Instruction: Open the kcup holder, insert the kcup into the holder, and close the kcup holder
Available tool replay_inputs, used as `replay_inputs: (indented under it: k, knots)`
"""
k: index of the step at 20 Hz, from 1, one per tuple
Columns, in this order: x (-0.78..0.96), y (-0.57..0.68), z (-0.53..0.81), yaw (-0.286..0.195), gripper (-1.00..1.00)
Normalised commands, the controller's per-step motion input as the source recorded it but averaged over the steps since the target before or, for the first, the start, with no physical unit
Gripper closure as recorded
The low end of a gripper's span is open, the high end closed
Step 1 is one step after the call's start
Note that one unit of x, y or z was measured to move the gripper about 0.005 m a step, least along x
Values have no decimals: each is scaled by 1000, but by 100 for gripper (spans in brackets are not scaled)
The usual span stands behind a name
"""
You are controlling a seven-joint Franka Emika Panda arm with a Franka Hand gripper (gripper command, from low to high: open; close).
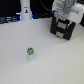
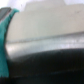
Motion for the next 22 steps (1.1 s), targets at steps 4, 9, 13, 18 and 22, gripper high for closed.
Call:
replay_inputs:
  k: [4, 9, 13, 18, 22]
  knots:
    - [918, -378, 84, -89, 100]
    - [922, -372, 91, -88, 100]
    - [932, -315, 160, -85, 100]
    - [921, -354, 141, -88, 100]
    - [919, -378, 118, -87, 100]
